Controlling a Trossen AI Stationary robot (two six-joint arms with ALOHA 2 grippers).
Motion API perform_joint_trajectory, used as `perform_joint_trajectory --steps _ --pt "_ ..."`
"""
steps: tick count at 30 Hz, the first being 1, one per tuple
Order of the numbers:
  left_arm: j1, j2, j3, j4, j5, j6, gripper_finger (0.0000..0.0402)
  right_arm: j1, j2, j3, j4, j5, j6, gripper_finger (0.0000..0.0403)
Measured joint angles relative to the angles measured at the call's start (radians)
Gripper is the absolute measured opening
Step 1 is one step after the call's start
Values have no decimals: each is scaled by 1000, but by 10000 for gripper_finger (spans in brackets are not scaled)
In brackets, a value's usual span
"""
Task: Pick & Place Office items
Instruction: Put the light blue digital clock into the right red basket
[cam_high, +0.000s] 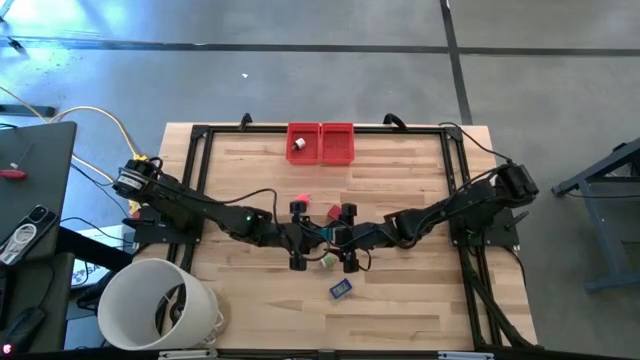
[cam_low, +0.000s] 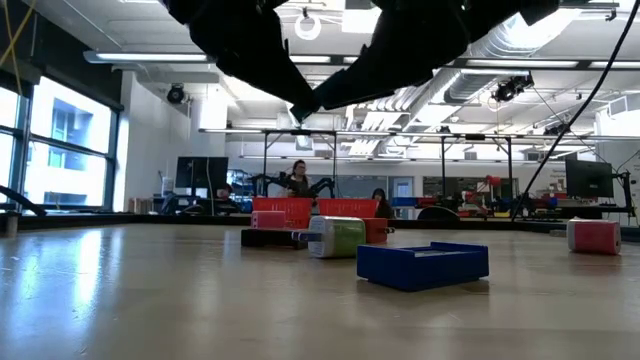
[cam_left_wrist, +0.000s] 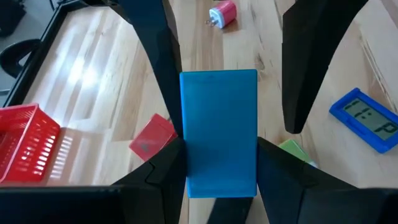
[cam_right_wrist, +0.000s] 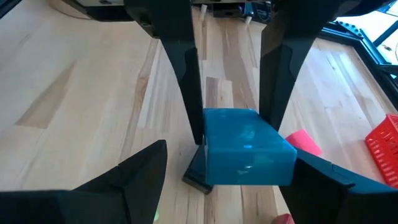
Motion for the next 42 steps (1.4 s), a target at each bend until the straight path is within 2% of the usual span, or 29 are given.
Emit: perform_joint_trajectory --steps 22,26,36,40,42 --pt "-14 0 0 -39 8 -21 153 0 0 0 15 8 -15 267" --pt "-15 0 0 -39 8 -21 153 0 0 0 15 5 -14 242" --pt "-15 0 0 -41 11 -30 153 0 0 0 15 -22 -15 146" --pt "-15 0 0 -42 10 -33 153 0 0 0 15 -23 -16 143" --pt "-15 0 0 -41 10 -33 153 0 0 0 15 -23 -17 156"
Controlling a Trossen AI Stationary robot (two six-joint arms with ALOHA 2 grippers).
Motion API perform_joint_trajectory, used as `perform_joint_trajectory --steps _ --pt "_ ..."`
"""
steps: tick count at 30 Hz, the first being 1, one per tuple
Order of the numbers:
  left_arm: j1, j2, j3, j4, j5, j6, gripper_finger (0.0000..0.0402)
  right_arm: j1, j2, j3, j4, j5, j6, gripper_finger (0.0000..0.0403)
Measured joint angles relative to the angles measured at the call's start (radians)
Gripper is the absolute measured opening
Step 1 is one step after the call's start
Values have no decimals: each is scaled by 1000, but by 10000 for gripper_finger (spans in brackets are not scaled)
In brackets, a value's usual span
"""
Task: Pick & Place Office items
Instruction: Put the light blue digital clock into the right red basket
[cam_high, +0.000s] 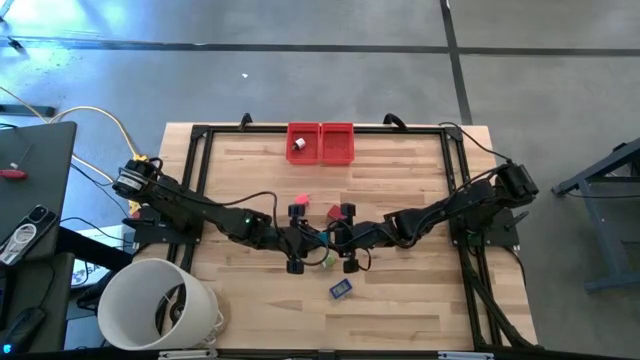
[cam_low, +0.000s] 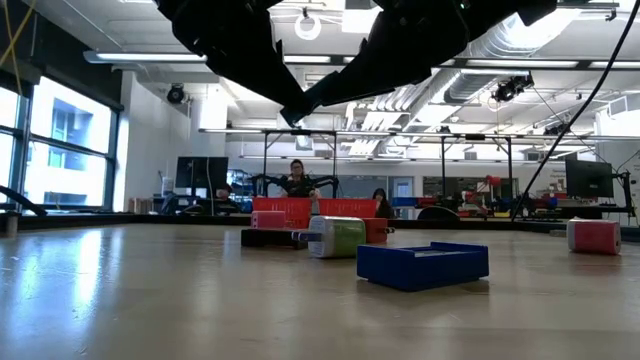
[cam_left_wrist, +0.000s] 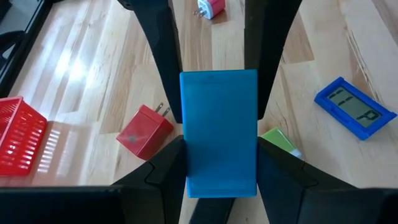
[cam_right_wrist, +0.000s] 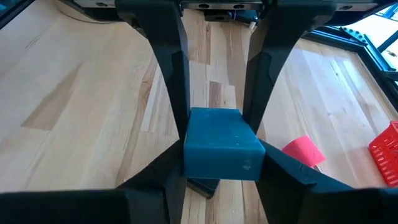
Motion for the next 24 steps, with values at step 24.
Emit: perform_joint_trajectory --steps 24 --pt "0 0 0 6 -2 -8 167 0 -1 0 -8 -18 0 146"
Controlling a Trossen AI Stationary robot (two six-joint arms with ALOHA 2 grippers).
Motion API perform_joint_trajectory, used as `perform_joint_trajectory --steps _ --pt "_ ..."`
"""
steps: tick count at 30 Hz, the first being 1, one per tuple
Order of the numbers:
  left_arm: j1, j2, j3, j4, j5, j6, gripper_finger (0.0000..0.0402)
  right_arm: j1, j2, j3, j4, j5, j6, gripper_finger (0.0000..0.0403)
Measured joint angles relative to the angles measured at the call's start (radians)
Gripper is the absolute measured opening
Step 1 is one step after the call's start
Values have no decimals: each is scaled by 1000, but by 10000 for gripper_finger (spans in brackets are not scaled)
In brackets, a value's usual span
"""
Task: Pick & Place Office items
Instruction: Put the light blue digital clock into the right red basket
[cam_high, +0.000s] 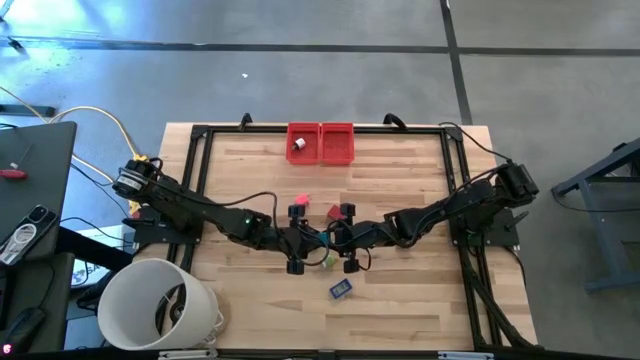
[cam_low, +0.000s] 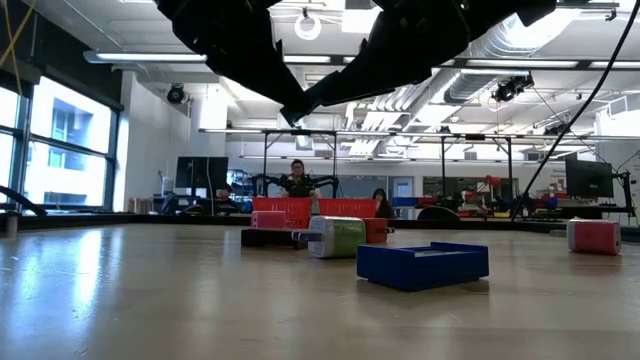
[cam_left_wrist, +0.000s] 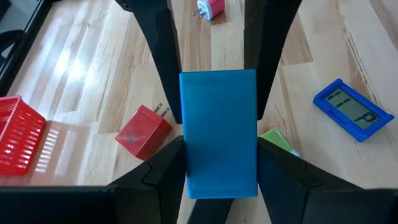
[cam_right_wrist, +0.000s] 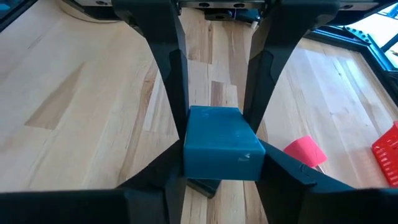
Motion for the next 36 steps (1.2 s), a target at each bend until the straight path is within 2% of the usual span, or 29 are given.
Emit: perform_joint_trajectory --steps 6,12,17,28,32,36 --pt "0 0 0 11 2 -29 168 0 0 0 -1 -7 0 140" --pt "0 0 -1 14 2 -24 168 0 0 0 -2 -9 0 152" --pt "0 0 -1 11 1 -22 168 0 0 0 -2 -9 0 140" --pt "0 0 -1 10 -1 12 169 0 0 0 -8 -9 0 147" --pt "0 0 -1 10 -2 26 189 0 0 0 -12 -11 0 140" --pt "0 0 -1 12 12 60 230 1 0 0 -17 -21 3 150"
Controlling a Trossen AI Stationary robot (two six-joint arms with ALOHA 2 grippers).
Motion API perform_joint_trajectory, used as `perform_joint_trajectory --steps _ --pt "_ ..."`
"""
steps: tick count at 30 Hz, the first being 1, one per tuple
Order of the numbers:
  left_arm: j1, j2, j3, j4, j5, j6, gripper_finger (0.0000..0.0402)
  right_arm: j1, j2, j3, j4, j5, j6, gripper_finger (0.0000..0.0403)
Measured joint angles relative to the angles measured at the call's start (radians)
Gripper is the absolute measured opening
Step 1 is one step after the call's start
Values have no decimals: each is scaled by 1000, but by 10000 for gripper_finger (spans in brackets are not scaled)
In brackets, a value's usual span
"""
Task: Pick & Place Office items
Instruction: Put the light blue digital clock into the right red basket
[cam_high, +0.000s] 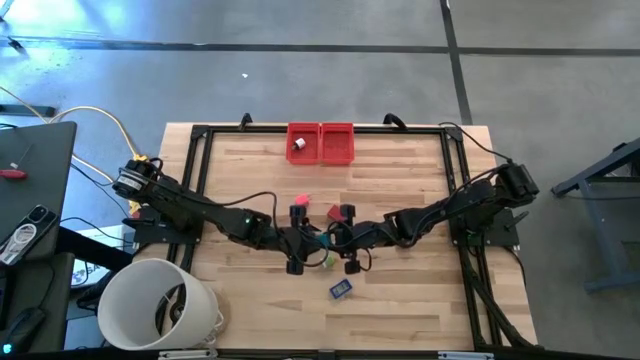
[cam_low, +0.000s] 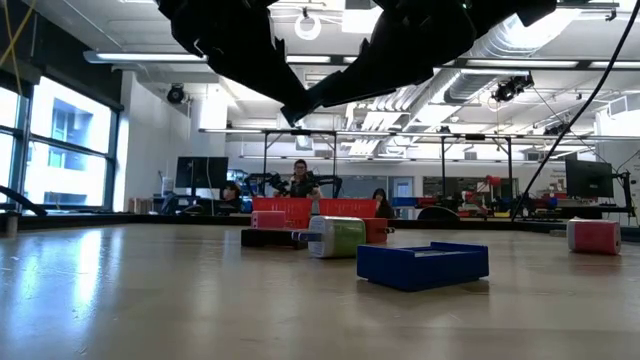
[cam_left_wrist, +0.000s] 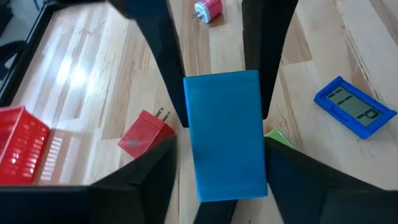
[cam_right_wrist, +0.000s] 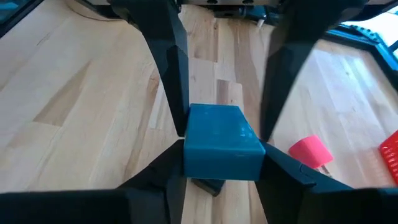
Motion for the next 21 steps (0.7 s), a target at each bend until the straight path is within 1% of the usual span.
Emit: perform_joint_trajectory --steps 2,5,9,15,21 --pt "1 0 1 1 25 11 255 1 0 0 -10 -17 0 153" --pt "0 0 1 0 30 13 288 3 1 0 -9 -28 0 145" --pt "1 0 1 -2 33 14 314 3 1 0 -28 -24 6 140" --pt "1 0 1 -13 33 14 321 3 1 0 -80 -5 55 153" --pt "9 0 1 -81 33 0 321 3 1 0 -117 4 75 140"
